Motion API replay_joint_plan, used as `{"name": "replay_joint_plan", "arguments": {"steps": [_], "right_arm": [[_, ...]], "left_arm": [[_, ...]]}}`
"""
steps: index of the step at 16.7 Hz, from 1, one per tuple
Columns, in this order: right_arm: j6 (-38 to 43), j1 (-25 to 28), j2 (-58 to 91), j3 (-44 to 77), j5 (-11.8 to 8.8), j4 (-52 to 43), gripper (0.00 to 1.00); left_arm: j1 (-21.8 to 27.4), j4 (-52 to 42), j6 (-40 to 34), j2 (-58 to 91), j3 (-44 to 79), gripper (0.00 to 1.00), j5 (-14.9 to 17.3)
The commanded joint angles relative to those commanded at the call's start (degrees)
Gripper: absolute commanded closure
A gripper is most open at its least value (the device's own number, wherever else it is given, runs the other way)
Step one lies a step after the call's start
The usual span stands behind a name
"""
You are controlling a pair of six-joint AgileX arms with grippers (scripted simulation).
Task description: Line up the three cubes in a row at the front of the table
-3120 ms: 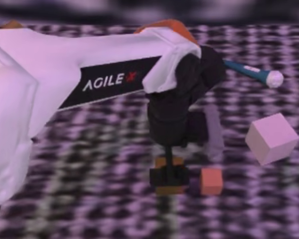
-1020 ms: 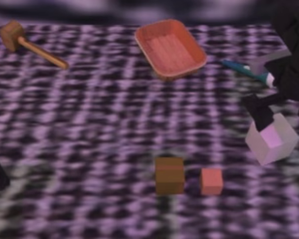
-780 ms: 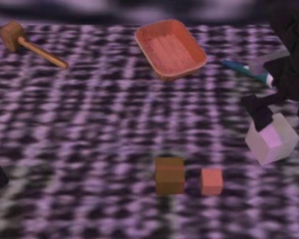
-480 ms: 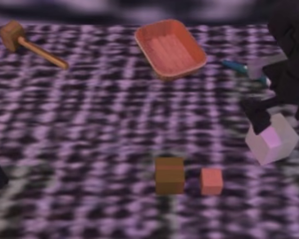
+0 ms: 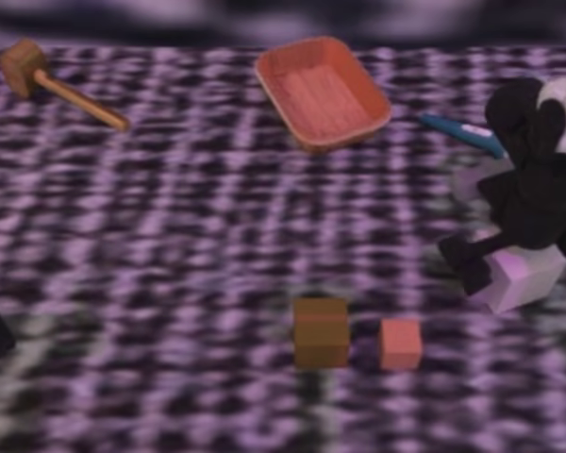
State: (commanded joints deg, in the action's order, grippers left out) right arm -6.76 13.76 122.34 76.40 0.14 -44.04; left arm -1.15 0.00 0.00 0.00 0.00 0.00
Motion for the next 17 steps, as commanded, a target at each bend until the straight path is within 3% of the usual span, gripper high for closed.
{"name": "replay_joint_plan", "arguments": {"steps": [4, 17], "right_arm": [[0.0, 0.0, 0.0, 0.0, 0.0, 0.1, 0.0], [0.0, 0.0, 0.0, 0.0, 0.0, 0.1, 0.98]], "left_arm": [[0.0, 0.0, 0.0, 0.0, 0.0, 0.0, 0.0], [0.0, 0.0, 0.0, 0.0, 0.0, 0.0, 0.0]]}}
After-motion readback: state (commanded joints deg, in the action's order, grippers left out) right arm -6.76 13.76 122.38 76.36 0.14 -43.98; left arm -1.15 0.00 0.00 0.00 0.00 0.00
